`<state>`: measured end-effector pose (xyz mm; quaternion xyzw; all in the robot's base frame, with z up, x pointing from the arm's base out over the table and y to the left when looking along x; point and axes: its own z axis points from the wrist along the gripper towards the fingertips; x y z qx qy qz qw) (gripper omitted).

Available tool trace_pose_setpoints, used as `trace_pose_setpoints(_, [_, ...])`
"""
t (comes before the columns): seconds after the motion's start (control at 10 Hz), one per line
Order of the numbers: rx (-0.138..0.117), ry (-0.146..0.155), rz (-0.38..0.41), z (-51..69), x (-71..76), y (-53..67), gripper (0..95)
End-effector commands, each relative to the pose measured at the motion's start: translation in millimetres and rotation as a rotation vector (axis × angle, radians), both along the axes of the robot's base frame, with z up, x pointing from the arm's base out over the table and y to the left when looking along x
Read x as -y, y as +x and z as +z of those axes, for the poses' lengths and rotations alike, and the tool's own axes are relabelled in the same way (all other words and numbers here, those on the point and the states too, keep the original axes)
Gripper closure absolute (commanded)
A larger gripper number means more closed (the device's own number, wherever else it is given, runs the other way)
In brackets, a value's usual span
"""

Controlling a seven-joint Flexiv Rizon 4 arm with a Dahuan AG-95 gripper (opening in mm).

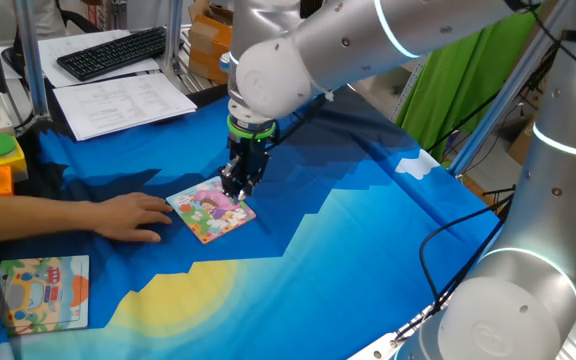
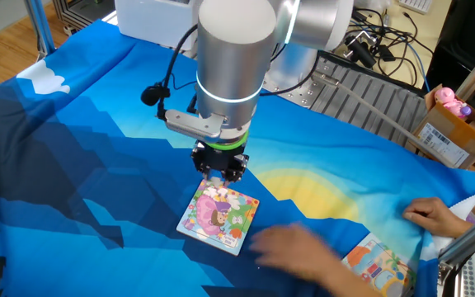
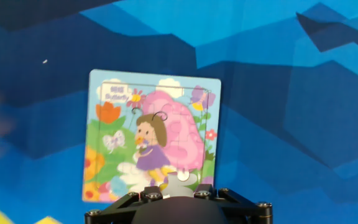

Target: Assemble one piece of a puzzle

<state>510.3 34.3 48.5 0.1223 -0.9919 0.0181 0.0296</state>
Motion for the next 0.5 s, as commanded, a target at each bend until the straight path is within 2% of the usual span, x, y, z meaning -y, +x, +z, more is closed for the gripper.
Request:
trace_pose_setpoints(0.1, [-0.009, -0.015, -0.019, -2.6, 4.5, 1.0, 95.0])
trace_pose_setpoints(0.3, [-0.016, -0.017, -0.009, -10.4, 17.3, 3.4, 95.0])
trace_pose_setpoints(0.5, [-0.026, -0.015, -0.029, -14.8, 17.6, 3.9, 95.0])
